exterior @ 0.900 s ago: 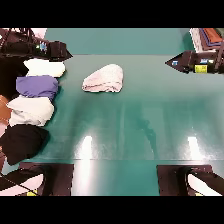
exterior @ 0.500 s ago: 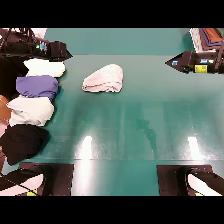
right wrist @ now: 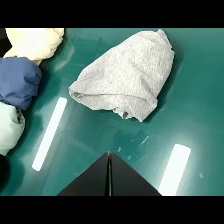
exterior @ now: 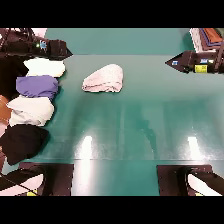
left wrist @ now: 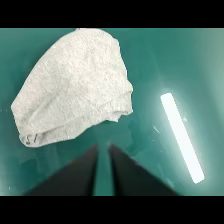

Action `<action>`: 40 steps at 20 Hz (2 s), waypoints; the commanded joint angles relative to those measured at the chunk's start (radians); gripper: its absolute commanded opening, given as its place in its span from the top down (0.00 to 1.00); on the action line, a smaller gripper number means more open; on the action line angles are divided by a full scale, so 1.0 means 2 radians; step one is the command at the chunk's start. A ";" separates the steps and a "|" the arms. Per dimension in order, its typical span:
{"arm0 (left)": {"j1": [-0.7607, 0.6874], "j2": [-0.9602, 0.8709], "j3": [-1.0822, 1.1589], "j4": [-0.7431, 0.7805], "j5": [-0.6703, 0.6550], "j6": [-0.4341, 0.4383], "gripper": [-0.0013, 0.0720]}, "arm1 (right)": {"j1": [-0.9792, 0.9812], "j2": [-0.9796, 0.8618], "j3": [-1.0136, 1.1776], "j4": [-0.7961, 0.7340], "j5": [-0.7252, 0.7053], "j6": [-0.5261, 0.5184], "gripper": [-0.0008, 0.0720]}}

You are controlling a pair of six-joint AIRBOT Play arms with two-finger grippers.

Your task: Fold the shirts.

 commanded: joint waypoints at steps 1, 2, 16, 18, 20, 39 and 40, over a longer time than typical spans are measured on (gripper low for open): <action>0.000 -0.025 -0.001 0.020 0.024 0.003 0.21 | 0.000 0.000 0.000 0.001 0.000 0.000 0.97; 0.000 -0.043 -0.007 0.027 0.022 0.003 0.21 | 0.000 0.000 0.000 0.004 0.001 0.000 0.97; 0.000 -0.259 -0.060 -0.009 0.139 0.005 0.41 | 0.000 0.000 0.000 0.004 -0.002 0.000 0.97; 0.000 -0.259 -0.060 -0.009 0.145 0.005 0.96 | 0.000 0.000 0.000 0.004 -0.002 0.000 0.97; 0.002 -0.254 -0.049 -0.006 0.128 0.005 0.95 | 0.000 0.002 0.000 0.003 -0.002 0.000 0.97; -0.169 0.047 0.204 0.021 0.005 0.058 0.95 | -0.001 0.037 0.199 -0.145 0.060 0.000 0.97; -0.168 0.045 0.179 0.022 -0.007 0.056 0.95 | -0.001 0.034 0.199 -0.145 0.064 0.000 0.97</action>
